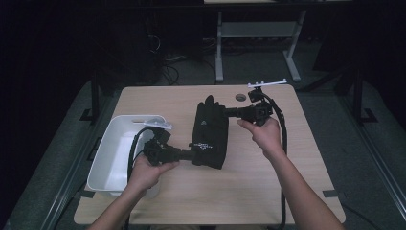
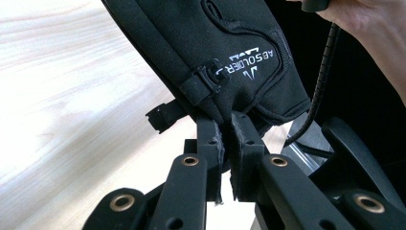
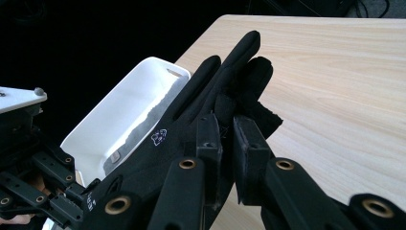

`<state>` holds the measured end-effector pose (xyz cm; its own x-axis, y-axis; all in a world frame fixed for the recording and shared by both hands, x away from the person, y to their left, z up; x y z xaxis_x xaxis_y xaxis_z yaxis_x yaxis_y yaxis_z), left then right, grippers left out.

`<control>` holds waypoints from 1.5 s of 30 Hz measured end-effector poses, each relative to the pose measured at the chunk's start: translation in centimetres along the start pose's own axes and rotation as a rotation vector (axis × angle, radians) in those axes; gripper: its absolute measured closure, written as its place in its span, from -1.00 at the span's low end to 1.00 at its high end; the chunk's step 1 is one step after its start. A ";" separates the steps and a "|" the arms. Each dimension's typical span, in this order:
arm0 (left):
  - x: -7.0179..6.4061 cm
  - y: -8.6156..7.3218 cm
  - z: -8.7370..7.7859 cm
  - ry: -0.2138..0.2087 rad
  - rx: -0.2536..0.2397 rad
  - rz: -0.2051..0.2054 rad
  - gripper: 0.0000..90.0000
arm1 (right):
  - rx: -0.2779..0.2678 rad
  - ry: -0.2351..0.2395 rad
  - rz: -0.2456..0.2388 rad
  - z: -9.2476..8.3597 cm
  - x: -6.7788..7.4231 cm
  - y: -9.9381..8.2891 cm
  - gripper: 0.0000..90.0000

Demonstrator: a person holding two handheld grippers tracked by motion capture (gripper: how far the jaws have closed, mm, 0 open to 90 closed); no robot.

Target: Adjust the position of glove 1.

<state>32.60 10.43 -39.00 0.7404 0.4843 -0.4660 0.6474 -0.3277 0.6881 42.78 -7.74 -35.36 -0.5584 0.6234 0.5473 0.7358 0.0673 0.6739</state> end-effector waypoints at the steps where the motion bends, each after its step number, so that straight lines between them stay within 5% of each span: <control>1: 0.1 0.0 -0.2 0.001 -0.001 0.004 0.87 | 0.000 0.002 -0.004 0.1 0.1 0.1 0.83; 45: 3.9 -2.1 -7.4 0.086 -0.059 -0.054 0.88 | 0.040 0.077 -0.059 7.4 5.9 3.0 0.83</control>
<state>32.73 19.04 -38.15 0.6846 0.5688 -0.4558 0.6725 -0.2518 0.6960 44.53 1.91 -33.84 -0.6280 0.5560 0.5446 0.7146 0.1347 0.6865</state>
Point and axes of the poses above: each handheld gripper's, and its own axes: z roughly forward along the jaws, y roughly out of its top, x roughly to its left, the point moved 8 cm from there along z, roughly forward along the jaws, and after that the axes turned 4 degrees about z, right-handed, at the moved point
